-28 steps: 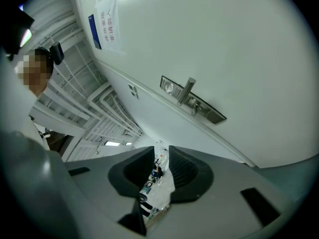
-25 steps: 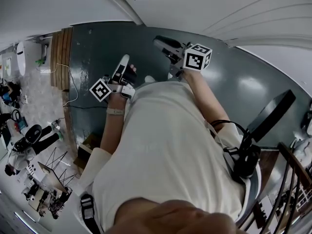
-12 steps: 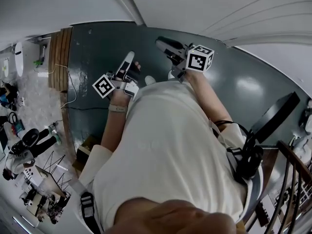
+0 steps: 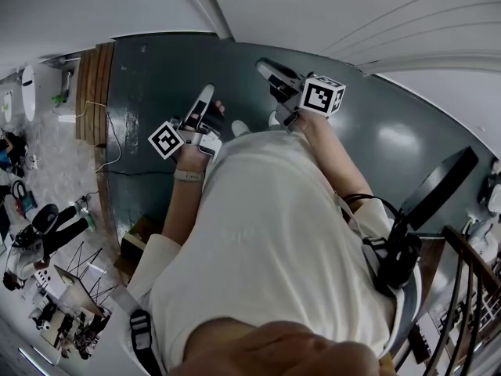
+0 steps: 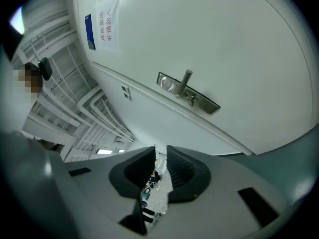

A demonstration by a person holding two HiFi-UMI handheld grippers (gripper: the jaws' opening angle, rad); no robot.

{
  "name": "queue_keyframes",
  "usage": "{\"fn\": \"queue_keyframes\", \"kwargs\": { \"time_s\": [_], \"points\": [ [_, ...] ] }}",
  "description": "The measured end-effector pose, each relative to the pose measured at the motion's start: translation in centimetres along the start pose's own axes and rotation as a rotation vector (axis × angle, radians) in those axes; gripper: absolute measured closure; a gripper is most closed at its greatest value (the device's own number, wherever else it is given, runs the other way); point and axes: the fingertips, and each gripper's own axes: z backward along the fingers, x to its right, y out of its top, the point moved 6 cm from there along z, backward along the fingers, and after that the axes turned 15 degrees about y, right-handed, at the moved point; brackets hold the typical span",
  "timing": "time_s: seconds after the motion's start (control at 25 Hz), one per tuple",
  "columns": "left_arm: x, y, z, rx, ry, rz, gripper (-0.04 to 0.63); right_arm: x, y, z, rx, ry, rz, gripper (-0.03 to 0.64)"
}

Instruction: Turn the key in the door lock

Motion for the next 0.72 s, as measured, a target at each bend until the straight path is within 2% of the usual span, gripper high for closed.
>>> {"fn": "queue_keyframes", "kwargs": {
  "time_s": [0.48,0.72],
  "points": [
    [0.14,-0.08,-0.18,-0.003,0.035,-0.027,0.589,-0.31,0.26,-0.32,-0.022,0.004,-0.011,0.532],
    [-0.48,-0.04,0.01,0.001,0.042,-0.007,0.589,0.00,0.44,-0.43,-0.021,-0.005,0.010,0.532]
  ]
}}
